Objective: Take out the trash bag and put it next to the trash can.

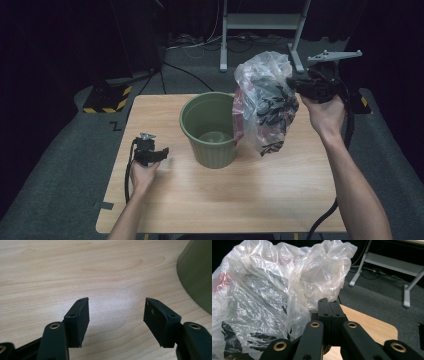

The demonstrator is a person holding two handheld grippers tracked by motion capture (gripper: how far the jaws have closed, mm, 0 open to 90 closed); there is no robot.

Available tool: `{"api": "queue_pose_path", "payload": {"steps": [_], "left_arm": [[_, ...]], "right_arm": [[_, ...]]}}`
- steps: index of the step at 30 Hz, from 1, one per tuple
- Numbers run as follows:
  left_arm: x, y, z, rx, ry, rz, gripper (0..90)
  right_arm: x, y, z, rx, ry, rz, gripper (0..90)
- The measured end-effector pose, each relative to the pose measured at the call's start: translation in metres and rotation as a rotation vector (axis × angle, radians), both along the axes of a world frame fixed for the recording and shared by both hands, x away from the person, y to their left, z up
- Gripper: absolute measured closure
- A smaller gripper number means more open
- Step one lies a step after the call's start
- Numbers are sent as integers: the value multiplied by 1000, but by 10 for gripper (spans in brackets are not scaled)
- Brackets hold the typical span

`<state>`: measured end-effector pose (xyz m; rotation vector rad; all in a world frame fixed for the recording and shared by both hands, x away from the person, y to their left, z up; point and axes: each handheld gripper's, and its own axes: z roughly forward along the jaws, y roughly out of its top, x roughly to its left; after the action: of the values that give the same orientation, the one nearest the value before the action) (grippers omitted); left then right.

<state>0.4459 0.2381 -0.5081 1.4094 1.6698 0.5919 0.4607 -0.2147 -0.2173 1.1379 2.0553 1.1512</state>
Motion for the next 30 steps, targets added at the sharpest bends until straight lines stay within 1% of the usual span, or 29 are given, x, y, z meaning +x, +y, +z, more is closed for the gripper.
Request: {"api": "queue_pose_path", "payload": {"steps": [1, 2, 3, 4, 5, 6, 8, 10, 11, 12, 13, 14, 15, 16, 17, 18, 20, 21, 23, 25, 26, 27, 28, 30], "left_arm": [[0, -1, -2, -5, -3, 14, 370], [0, 0, -4, 5, 10, 8, 366], [1, -1, -6, -3, 7, 26, 357], [2, -1, -6, 3, 7, 32, 355], [2, 0, -7, 15, 8, 28, 355], [1, 0, -7, 30, 18, 17, 354], [1, 0, -8, 36, 19, 14, 353], [3, 0, -9, 39, 22, 18, 350], [4, -1, -11, 29, 17, 27, 349], [3, 0, -13, 38, 19, 24, 349], [3, 0, -15, 35, 24, 27, 358], [3, 0, -17, 27, 24, 42, 357], [2, 0, -19, 29, 3, 46, 351], [1, 1, -20, 33, 0, 46, 362], [0, 1, -20, 29, -1, 47, 362], [1, 1, -20, 25, -10, 57, 362], [1, 1, -22, 31, -24, 67, 361], [1, 2, -22, 38, -23, 62, 356], [1, 3, -23, 36, -30, 62, 335], [1, 4, -24, 36, -44, 58, 317], [0, 5, -26, 44, -49, 51, 306], [-1, 5, -27, 35, -72, 54, 299], [-2, 6, -28, 32, -84, 53, 292], [-3, 6, -28, 33, -83, 54, 292]], "right_arm": [[-1, -3, 0, -1, 0, -4, 900], [-1, -5, 1, -1, -1, -9, 900], [-2, -7, 1, -2, -1, -15, 900], [-3, -10, 1, -4, -5, -18, 900], [-3, -12, 2, -4, -6, -23, 900], [-4, -15, 2, -3, -7, -27, 900], [-6, -20, 3, -1, -9, -38, 900], [-7, -24, 3, -1, -9, -48, 900], [-8, -26, 4, -2, -8, -53, 900], [-8, -28, 4, -4, -10, -55, 900], [-9, -30, 5, -4, -10, -58, 900], [-10, -32, 5, -6, -11, -63, 900], [-11, -33, 6, -10, -14, -65, 900], [-11, -34, 6, -12, -15, -70, 900], [-12, -35, 7, -16, -17, -73, 900], [-12, -37, 7, -19, -17, -77, 900], [-13, -39, 7, -30, -17, -84, 900], [-13, -39, 7, -31, -15, -88, 900], [-13, -40, 6, -37, -13, -94, 900], [-12, -39, 4, -50, -8, -99, 900], [-11, -39, 2, -58, -4, -103, 900], [-9, -38, 0, -69, -2, -102, 900], [-7, -37, -3, -73, 8, -106, 900], [-1, -34, -10, -88, 28, -111, 900]]}}
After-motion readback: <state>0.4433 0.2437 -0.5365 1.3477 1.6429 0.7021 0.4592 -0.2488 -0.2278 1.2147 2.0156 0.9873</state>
